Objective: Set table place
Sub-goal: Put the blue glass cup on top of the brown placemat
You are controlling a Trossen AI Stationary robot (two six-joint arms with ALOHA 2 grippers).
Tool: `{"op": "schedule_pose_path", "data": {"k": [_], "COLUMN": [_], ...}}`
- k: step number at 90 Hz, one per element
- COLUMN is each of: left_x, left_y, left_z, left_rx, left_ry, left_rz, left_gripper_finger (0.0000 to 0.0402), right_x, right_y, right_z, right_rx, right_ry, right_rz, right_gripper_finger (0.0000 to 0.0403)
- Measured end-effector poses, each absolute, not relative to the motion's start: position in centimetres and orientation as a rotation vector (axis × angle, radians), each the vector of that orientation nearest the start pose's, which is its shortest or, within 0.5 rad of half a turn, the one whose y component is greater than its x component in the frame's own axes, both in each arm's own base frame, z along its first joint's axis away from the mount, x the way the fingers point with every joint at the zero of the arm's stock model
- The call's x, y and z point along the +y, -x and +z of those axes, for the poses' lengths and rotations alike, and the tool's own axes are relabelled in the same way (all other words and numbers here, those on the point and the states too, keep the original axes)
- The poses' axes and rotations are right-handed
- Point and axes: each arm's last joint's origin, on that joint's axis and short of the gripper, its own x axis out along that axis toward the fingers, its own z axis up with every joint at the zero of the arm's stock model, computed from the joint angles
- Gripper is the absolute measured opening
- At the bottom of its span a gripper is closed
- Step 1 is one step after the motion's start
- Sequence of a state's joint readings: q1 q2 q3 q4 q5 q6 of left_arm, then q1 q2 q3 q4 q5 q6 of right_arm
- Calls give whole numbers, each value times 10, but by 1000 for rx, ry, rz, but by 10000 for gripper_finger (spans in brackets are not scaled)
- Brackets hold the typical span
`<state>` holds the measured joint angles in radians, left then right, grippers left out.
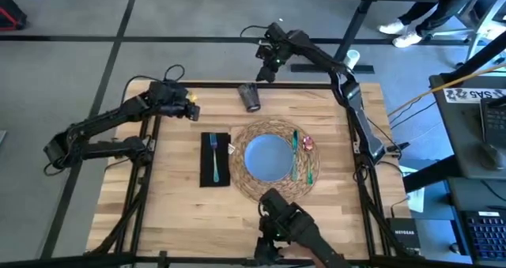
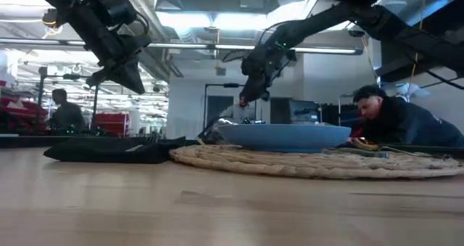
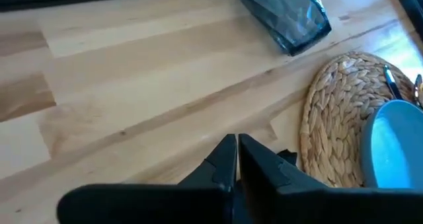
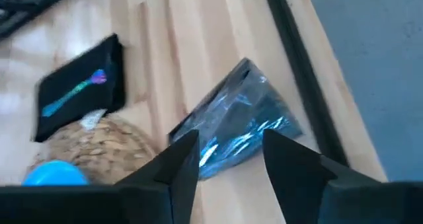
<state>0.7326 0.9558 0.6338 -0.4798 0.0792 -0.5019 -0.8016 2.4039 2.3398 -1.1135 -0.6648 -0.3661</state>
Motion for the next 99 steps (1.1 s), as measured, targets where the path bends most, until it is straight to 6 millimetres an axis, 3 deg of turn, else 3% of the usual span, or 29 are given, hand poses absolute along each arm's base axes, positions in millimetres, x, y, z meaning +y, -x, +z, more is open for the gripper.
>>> {"op": "schedule_pose_path", "data": {"k": [13,36,53,99], "left_x": [123,123,122,122], "left_y": [-140,-140,-140,-140], "left_z": [229,229,229,228], "left_rx": [584,584,589,589], "left_ry": [798,798,801,808], "left_rz": [807,807,808,810], "left_gripper_finger": [0,0,0,0], "right_x": [-349,-358,-363,-358], "right_y": [-368,-376,-377,-354], "right_z": [225,222,197,189], "right_rx": [902,809,831,911], "right_ry": [-409,-371,-448,-591], "right_rz": [-6,-14,16,147], "right_gripper_finger": [154,154,154,154]}}
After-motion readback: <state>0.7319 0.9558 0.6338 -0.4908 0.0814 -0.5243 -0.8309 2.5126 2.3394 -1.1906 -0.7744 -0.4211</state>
